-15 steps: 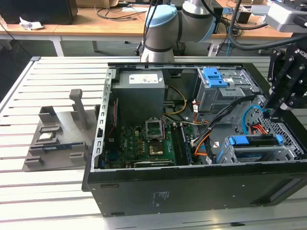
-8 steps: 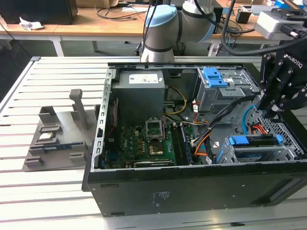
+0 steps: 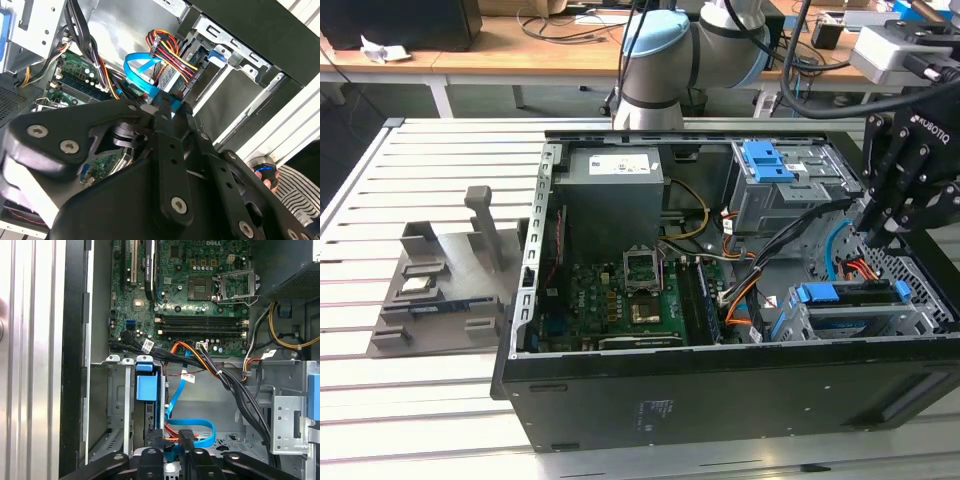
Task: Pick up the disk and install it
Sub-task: 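Insert the second disk wire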
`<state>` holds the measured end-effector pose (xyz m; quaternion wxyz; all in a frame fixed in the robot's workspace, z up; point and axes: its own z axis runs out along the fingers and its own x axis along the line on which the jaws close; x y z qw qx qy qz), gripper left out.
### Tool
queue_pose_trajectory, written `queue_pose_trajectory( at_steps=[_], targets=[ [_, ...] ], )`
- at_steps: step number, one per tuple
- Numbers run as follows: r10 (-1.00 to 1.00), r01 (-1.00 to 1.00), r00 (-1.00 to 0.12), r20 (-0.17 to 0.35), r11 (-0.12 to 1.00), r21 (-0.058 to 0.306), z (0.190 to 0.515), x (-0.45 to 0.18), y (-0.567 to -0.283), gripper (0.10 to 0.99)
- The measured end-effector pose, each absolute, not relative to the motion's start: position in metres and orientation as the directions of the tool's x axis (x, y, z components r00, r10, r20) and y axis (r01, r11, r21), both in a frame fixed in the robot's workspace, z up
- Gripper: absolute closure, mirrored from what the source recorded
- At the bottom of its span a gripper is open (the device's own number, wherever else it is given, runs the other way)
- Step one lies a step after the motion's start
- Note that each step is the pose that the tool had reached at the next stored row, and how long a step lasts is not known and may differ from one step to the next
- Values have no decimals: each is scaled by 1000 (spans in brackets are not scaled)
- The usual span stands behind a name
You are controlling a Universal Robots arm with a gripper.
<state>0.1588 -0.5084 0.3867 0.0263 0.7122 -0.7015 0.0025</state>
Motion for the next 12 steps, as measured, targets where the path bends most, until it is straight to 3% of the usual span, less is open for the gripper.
queue_pose_trajectory(
  at_steps=[2, 12],
  targets=[
    [-999, -999, 16, 40, -14, 34, 387, 159, -508, 925],
    [-999, -999, 17, 46, -15, 34, 384, 157, -527, 925]
  ],
)
